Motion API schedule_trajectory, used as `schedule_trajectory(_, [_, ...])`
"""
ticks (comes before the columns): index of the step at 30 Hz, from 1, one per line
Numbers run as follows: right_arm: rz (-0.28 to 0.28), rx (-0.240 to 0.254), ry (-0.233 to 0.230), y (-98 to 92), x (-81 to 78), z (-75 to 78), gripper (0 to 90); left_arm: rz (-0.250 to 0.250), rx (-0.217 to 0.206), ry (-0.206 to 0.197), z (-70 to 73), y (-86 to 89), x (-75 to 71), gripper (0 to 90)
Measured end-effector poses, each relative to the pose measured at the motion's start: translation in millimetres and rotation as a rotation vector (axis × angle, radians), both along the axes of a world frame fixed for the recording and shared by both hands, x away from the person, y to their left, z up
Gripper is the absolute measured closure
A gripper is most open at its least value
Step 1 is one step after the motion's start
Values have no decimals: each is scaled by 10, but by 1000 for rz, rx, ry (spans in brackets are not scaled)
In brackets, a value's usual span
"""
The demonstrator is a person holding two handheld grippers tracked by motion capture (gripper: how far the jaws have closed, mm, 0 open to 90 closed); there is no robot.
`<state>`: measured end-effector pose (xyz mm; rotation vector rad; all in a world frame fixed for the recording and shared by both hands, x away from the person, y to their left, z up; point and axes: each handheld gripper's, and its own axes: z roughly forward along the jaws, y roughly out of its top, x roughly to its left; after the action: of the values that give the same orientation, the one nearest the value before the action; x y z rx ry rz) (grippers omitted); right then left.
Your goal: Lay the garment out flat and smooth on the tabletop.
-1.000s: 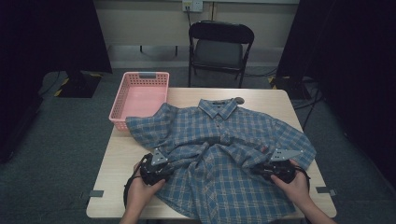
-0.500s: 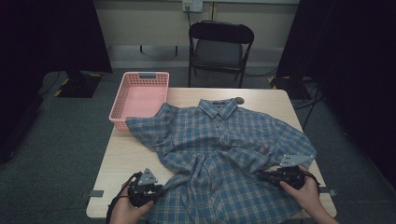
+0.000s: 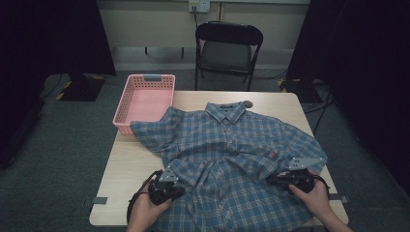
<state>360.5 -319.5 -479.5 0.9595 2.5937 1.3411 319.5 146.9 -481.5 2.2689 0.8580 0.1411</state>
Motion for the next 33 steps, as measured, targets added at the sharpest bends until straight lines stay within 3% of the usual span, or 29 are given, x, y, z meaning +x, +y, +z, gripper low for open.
schedule_trajectory(2, [-4,1,9,-82,-53,3,864,12,-7,21,10,125,-119,885])
schedule_trajectory(4, [-5,38,33,-182,-129,30,865,16,2,24,9,243,-258,886])
schedule_trajectory(6, [-10,48,24,-261,-208,89,865,17,-3,27,24,350,-364,885])
schedule_trajectory(8, [-35,33,2,-315,-247,152,840,70,-61,-14,56,444,-407,868])
schedule_trajectory(9, [-35,33,2,-315,-247,152,840,70,-61,-14,56,444,-407,767])
schedule_trajectory(10, [-53,26,-9,-328,-248,175,816,126,-115,-63,76,446,-401,767])
schedule_trajectory(11, [-67,19,-16,-318,-231,198,765,141,-138,-67,91,415,-382,548])
schedule_trajectory(12, [-64,18,-25,-290,-215,202,757,113,-138,-75,99,349,-364,520])
schedule_trajectory(14, [-48,6,-25,-187,-177,191,733,71,-85,-88,78,134,-315,450])
schedule_trajectory(16, [-39,-13,-32,-79,-131,164,763,50,-72,-77,36,-15,-265,416])
schedule_trajectory(17, [-33,-18,-28,-33,-105,146,798,46,-70,-70,19,-67,-234,434])
schedule_trajectory(19, [-25,-35,-28,30,-50,108,836,14,-48,-33,1,-145,-182,680])
schedule_trajectory(21, [-18,-33,-14,28,-20,84,866,6,-52,8,21,-138,-172,837])
schedule_trajectory(25, [-5,-34,-7,-105,-94,94,882,10,-81,36,92,13,-246,860])
schedule_trajectory(27, [-3,-30,0,-201,-161,112,883,21,-115,29,138,134,-280,861])
schedule_trajectory(29, [-4,-14,5,-294,-217,155,883,47,-178,16,208,271,-276,859])
schedule_trajectory(31, [-28,-3,-12,-370,-220,226,883,96,-232,-3,291,389,-206,860])
schedule_trajectory(33, [-61,16,-25,-421,-148,302,885,147,-227,-31,367,454,-76,860])
